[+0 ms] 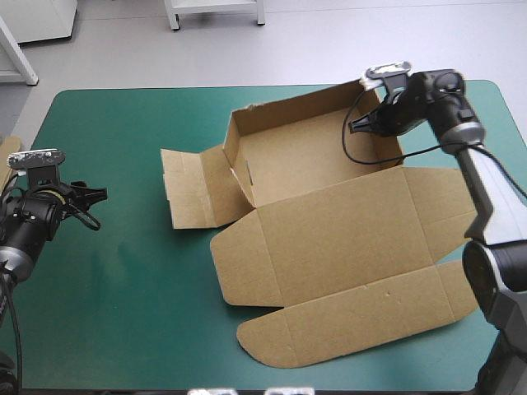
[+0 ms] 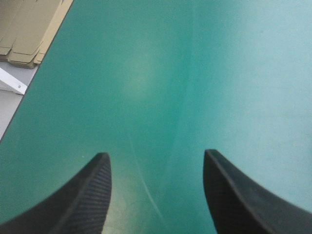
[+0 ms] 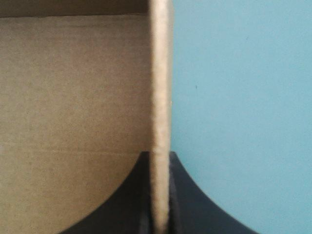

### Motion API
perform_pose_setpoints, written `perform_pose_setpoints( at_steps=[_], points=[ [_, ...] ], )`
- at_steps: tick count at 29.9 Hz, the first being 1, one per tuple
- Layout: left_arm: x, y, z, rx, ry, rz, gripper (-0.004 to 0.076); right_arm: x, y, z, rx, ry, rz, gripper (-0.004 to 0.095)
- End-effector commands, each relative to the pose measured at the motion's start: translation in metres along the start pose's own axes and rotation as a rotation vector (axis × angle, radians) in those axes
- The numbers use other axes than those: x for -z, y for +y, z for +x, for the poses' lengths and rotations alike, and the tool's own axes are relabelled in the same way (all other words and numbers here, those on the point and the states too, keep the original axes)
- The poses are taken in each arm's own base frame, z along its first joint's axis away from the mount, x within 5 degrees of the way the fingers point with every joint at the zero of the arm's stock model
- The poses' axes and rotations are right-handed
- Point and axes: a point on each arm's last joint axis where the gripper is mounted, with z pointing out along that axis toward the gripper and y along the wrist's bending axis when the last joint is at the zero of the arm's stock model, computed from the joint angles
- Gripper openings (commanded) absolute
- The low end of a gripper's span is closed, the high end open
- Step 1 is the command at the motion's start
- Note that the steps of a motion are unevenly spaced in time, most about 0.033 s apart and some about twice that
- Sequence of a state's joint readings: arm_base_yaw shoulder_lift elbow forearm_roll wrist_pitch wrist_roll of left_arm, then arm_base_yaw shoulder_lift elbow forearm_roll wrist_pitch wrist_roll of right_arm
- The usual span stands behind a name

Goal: Fold the box

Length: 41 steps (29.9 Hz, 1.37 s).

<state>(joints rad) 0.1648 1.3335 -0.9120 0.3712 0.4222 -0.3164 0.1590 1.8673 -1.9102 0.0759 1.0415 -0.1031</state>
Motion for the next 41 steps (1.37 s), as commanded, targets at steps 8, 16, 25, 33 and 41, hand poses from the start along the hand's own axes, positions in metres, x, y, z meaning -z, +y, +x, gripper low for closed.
perform_pose_setpoints(
  at_steps=[8, 16, 25, 33, 41],
  points=[
    [-0.015, -0.008, -0.018, -0.076, -0.145, 0.055, 0.0405, 0.132, -0.014, -0.009, -0.033, -0.339, -0.204, -0.0019],
    [-0.023, -0.021, -0.02, 0.144, -0.17, 0.154, 0.0405, 0.135, -0.003, -0.002, -0.024, -0.288, -0.315, -0.0019],
    [-0.008, -0.1, -0.011, 0.058, -0.122, 0.368, 0.0401, 0.115, -0.004, 0.001, -0.071, -0.308, -0.342, -0.0017],
    [0.019, -0.132, -0.031, 0.065, -0.094, 0.552, 0.0333, 0.107, -0.01, 0.005, -0.037, -0.276, -0.279, -0.0017],
    [0.048, -0.148, -0.05, 0.046, -0.031, 0.917, 0.0331, 0.104, -0.012, 0.005, -0.02, -0.269, -0.257, -0.0017]
  ],
)
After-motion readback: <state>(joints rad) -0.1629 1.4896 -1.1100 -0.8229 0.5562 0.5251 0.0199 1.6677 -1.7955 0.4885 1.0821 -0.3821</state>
